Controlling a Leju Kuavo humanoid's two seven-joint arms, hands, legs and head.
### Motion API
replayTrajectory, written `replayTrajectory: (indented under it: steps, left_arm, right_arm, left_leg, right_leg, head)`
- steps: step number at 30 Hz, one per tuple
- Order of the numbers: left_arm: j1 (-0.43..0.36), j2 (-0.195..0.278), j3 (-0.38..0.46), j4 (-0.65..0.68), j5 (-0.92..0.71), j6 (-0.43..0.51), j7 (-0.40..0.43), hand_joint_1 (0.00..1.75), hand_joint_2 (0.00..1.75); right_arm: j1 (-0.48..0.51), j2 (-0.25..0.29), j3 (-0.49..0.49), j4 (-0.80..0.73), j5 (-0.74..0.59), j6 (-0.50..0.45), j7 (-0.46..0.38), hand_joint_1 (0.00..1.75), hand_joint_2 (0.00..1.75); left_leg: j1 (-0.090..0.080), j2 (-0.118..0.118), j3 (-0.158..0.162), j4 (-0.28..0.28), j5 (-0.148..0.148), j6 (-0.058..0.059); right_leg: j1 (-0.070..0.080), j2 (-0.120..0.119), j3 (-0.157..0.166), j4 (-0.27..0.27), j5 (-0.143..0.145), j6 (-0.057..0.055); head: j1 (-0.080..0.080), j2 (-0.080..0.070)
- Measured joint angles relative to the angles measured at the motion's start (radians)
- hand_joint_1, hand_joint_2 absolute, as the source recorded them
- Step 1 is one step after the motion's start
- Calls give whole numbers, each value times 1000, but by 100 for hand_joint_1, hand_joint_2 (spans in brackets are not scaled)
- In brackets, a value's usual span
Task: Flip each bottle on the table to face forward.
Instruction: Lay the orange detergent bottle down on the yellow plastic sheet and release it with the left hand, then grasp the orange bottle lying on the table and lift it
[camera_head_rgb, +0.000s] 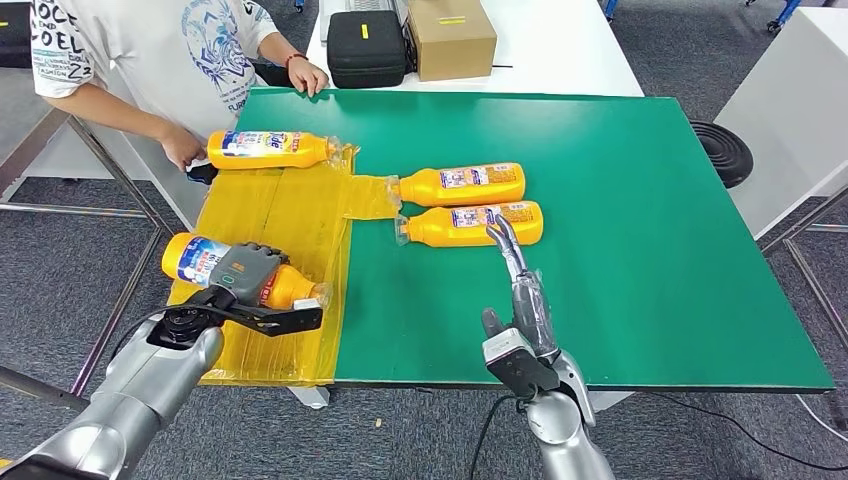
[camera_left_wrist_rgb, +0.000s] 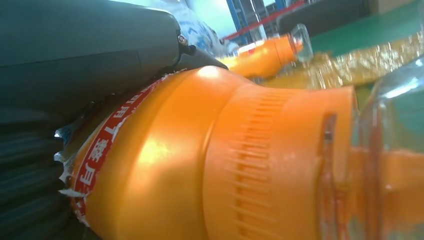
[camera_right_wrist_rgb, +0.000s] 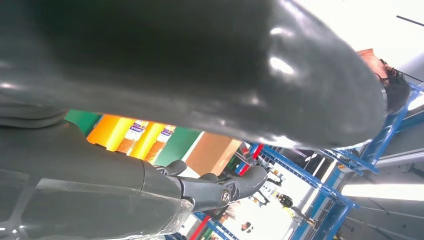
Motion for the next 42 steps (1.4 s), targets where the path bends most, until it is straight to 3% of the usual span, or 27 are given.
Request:
replayTrajectory:
  steps: [10, 16, 23, 26, 42]
  left_arm:
    - [-72, -40, -46, 108, 8, -65, -10, 175, 175]
    - [-150, -39, -89, 169, 48, -231, -118, 171, 175]
    - [-226, -36, -144, 237, 109, -353, -222, 149, 175]
    - [-246, -36, -162, 257, 126, -376, -234, 143, 175]
    - [-278, -52, -202, 309, 179, -396, -227, 147, 175]
  right_arm:
    - [7, 0, -12, -19, 1, 0, 3, 0, 0]
    - [10, 0, -20, -19, 0, 2, 0, 0, 0]
    - [17, -2, -22, -13, -10, 2, -13, 0, 0]
    - [18, -2, -23, -10, -11, 2, -15, 0, 0]
    - [13, -7, -29, 13, -14, 0, -15, 0, 0]
  left_leg:
    - [0, -1, 1, 0, 0, 0]
    - [0, -1, 2, 0, 1, 0]
    - [0, -1, 1, 0, 1, 0]
    - [0, -1, 1, 0, 1, 0]
    - [0, -1, 1, 0, 1, 0]
  right_leg:
    - [0, -1, 2, 0, 0, 0]
    - [0, -1, 3, 0, 0, 0]
    - [0, -1, 2, 0, 0, 0]
    - [0, -1, 2, 0, 0, 0]
    - [0, -1, 2, 0, 0, 0]
  head:
    - [0, 0]
    - [0, 0]
    - [0, 0]
    - [0, 0]
    - [0, 0]
